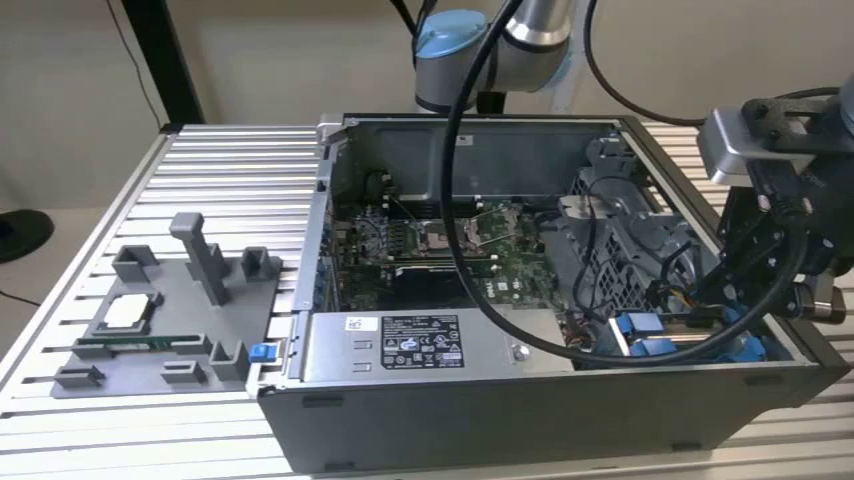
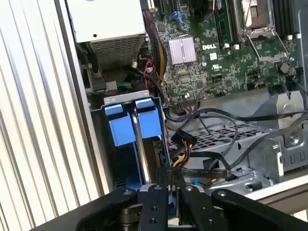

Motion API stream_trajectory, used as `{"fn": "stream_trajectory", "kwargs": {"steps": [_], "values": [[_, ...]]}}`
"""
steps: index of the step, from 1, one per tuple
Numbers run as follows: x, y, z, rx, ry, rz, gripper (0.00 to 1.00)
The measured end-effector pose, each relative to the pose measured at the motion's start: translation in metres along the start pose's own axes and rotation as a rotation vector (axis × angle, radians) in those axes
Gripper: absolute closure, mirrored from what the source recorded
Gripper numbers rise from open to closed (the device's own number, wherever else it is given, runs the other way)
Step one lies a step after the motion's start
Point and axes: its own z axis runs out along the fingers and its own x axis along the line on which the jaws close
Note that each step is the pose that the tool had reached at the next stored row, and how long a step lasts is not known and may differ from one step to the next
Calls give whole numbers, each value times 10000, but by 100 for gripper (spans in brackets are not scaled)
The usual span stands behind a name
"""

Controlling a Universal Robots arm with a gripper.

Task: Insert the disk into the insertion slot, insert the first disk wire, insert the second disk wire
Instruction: 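Insert the second disk wire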

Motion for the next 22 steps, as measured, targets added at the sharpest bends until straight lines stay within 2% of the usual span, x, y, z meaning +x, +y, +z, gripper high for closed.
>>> {"fn": "stream_trajectory", "kwargs": {"steps": [2, 6, 8, 9, 12, 15, 18, 22], "values": [[2, 9, -1, 34, 103, -41, 100], [4, 17, -1, 111, 501, -184, 100], [7, 28, 1, 194, 646, -258, 100], [9, 35, 3, 253, 687, -287, 100], [27, 105, 16, 573, 635, -349, 100], [61, 236, 31, 845, 568, -392, 100], [76, 327, 35, 1034, 441, -417, 100], [52, 340, 51, 1264, 335, -476, 100]]}}
